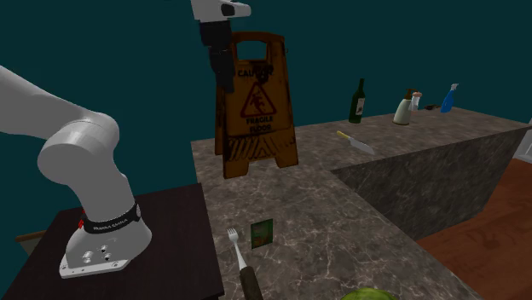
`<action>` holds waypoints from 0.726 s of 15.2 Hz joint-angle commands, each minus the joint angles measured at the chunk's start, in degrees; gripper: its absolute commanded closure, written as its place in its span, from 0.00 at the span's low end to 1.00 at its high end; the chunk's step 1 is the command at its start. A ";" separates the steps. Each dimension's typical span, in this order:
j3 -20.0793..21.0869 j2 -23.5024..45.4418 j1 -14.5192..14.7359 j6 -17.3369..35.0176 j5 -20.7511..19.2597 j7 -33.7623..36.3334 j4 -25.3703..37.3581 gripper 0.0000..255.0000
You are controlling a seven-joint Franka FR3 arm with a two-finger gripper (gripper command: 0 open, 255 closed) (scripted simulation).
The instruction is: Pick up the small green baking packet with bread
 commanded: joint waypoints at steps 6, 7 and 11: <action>-1.75 2.98 -1.34 7.74 -2.18 -2.70 -6.18 0.00; -2.12 3.80 -1.63 9.35 -2.63 -3.21 -7.25 0.00; -3.65 7.86 -2.90 16.04 -4.48 -5.19 -10.89 0.00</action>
